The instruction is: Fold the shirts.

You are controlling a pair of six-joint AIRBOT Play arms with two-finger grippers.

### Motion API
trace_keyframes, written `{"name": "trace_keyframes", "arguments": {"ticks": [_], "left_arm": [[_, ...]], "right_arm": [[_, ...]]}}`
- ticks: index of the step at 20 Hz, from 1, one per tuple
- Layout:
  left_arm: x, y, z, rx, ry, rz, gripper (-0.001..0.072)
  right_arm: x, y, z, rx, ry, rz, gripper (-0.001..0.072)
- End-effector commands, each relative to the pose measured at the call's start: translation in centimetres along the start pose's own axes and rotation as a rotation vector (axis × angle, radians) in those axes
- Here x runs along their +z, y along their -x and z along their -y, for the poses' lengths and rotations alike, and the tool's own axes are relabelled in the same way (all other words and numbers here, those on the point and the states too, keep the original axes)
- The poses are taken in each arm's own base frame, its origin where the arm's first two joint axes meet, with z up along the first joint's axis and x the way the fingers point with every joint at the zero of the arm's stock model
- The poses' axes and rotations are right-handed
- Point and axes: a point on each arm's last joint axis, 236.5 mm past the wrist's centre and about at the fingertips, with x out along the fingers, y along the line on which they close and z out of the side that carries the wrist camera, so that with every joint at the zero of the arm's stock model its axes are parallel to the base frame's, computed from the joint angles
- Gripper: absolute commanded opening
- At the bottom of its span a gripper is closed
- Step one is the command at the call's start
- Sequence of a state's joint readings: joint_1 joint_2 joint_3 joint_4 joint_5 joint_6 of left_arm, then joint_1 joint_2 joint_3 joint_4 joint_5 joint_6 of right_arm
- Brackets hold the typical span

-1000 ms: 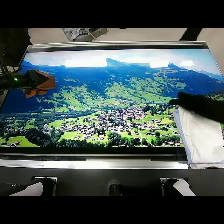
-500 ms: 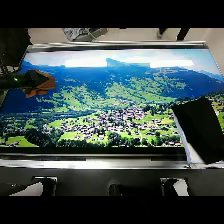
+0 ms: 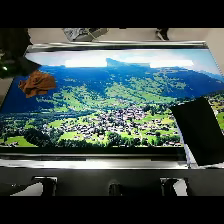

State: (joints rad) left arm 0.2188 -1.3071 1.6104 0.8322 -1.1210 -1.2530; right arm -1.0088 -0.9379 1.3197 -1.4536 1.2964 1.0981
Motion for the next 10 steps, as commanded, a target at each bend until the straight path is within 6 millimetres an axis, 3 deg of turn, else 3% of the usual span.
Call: {"name": "trace_keyframes", "arguments": {"ticks": [1,2,4,5,6,7,9,10], "left_arm": [[4.7,3.8,-4.0,0.404,-0.144,0.082,0.0029],[4.7,4.5,-5.2,0.529,-0.19,0.066,0.0029],[1.3,3.6,-6.3,0.638,-0.236,-0.083,0.0036],[-2.0,2.5,-6.5,0.625,-0.207,-0.203,0.012],[-6.6,1.4,-6.7,0.615,-0.151,-0.354,0.0375],[-11.8,0.8,-7.1,0.608,-0.103,-0.515,0.0546],[-20.0,0.8,-7.6,0.592,-0.061,-0.717,0.0543],[-22.2,1.0,-7.4,0.585,-0.017,-0.717,0.0543]], "right_arm": [[13.5,8.4,-3.4,-0.022,0.177,0.487,0.0621],[14.3,8.7,-8.4,0.091,0.241,0.512,0.0621],[11.6,7.2,-19.2,0.343,0.396,0.383,0.0622],[8.7,6.1,-24.5,0.466,0.466,0.257,0.0622],[5.7,5.1,-28.9,0.555,0.546,0.139,0.0622],[2.3,4.0,-32.9,0.629,0.647,0.019,0.0626],[-4.2,2.5,-38.3,0.738,0.799,-0.191,0.0627],[-6.5,2.0,-39.9,0.767,0.845,-0.263,0.0628]]}}
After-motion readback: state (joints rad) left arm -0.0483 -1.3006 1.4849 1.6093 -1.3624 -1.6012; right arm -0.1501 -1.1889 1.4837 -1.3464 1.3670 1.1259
